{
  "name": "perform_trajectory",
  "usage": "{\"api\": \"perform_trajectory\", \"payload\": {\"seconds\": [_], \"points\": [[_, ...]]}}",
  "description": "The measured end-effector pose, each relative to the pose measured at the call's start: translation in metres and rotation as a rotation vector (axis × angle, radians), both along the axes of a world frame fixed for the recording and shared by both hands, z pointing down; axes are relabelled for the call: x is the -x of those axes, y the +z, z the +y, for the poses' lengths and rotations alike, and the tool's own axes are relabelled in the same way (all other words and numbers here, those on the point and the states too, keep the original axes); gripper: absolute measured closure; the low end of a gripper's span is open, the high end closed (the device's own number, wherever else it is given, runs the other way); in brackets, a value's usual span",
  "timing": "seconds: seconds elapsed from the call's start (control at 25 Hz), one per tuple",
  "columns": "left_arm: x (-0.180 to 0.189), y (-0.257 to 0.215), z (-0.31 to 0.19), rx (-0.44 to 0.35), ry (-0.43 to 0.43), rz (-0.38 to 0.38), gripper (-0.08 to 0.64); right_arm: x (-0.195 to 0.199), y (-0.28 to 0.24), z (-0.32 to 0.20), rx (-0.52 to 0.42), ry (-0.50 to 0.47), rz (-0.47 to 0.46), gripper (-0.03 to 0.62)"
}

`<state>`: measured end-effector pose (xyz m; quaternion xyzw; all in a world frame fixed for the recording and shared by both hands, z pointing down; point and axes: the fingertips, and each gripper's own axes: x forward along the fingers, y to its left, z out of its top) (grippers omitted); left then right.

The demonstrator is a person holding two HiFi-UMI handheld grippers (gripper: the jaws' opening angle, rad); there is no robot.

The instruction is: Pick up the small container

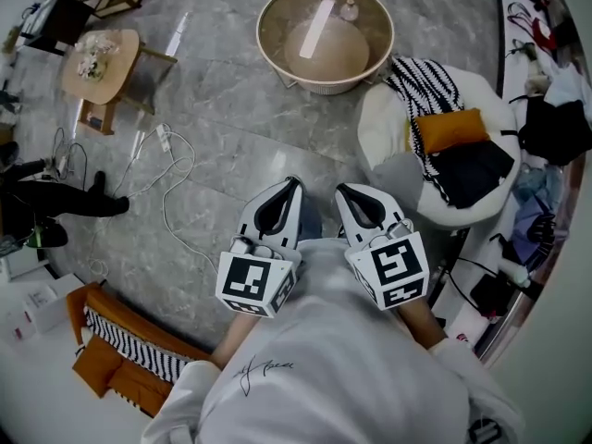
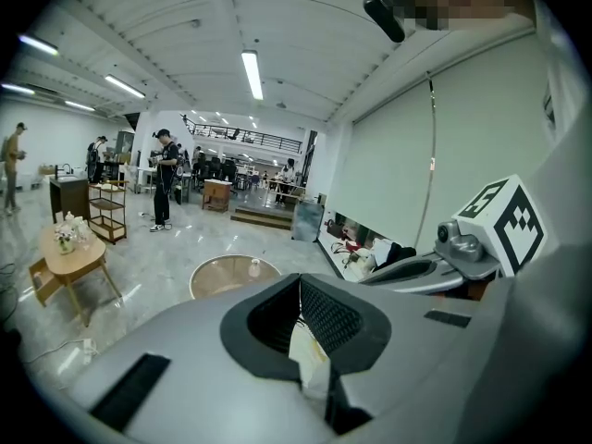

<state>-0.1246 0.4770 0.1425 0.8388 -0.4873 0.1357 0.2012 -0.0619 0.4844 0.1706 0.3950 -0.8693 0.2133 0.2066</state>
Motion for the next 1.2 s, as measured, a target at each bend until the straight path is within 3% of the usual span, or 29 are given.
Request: {"api": "perform_trajectory", "payload": {"seconds": [0.32,0.52,0.84,1.2], "points": [[0.033,-0.007,-0.037,0.0,0.012,0.007,0.541,0.035,-0.001,-0.036,0.021,-0.004,0.04,0.577],[0.055,-0.012,-0.063,-0.016,0.032,0.018,0.541,0.055,-0.009,-0.061,0.008,0.041,0.05,0.577],[0.089,-0.016,-0.099,-0.029,0.088,0.084,0.541,0.084,-0.025,-0.1,-0.053,0.119,0.032,0.577],[0.125,-0.008,-0.116,-0.02,0.102,0.087,0.541,0.103,-0.043,-0.118,-0.13,0.177,-0.021,0.575]]}}
